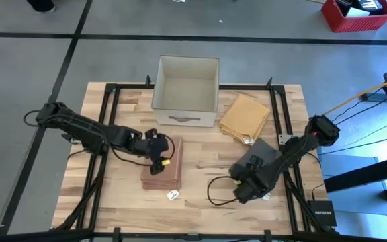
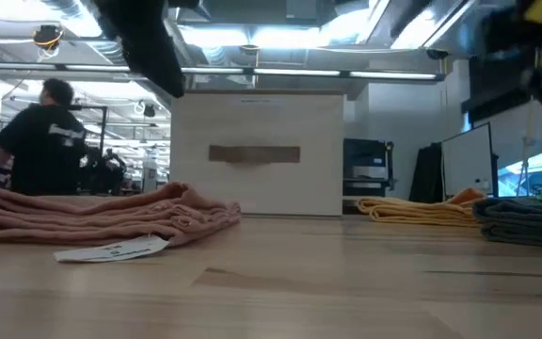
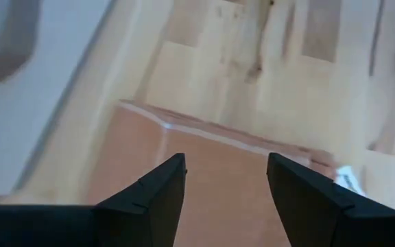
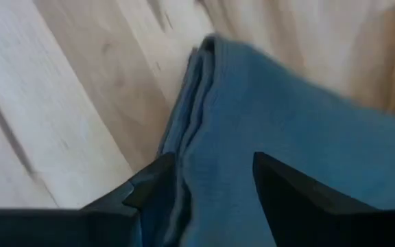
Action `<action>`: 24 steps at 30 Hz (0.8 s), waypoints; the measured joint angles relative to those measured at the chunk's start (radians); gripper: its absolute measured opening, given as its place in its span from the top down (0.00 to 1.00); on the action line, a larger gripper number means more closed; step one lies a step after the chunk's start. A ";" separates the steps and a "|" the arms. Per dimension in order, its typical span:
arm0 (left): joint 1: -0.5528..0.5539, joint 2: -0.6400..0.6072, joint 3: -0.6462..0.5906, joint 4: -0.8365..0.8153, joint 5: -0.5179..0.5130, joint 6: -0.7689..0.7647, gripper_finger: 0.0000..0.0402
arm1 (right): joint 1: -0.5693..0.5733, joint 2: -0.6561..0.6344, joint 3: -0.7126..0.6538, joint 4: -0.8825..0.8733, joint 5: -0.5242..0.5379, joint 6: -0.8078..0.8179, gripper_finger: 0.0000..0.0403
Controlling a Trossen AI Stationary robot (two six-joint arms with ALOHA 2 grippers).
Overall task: Fold towel
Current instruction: Stack the dark gray towel on the brown towel
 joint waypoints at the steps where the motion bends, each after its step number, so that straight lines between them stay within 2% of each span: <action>1: -0.015 0.001 0.000 -0.001 0.000 -0.021 0.51 | 0.007 0.000 -0.020 0.023 -0.008 0.032 0.50; 7: -0.072 0.004 0.000 0.019 -0.002 -0.073 0.51 | 0.040 0.000 -0.147 0.257 -0.003 0.070 0.50; 10: -0.084 0.009 0.000 0.054 -0.010 -0.067 0.51 | 0.038 0.000 -0.206 0.419 -0.004 0.016 0.50; 14: -0.085 0.027 0.000 0.106 -0.011 -0.036 0.51 | 0.038 0.021 -0.270 0.694 0.005 -0.208 0.50; 17: -0.085 0.052 0.000 0.133 -0.011 -0.012 0.51 | 0.038 0.058 -0.277 0.798 0.009 -0.388 0.50; 24: -0.073 0.136 -0.001 0.194 -0.005 0.000 0.51 | 0.038 0.105 -0.275 1.029 -0.033 -0.930 0.50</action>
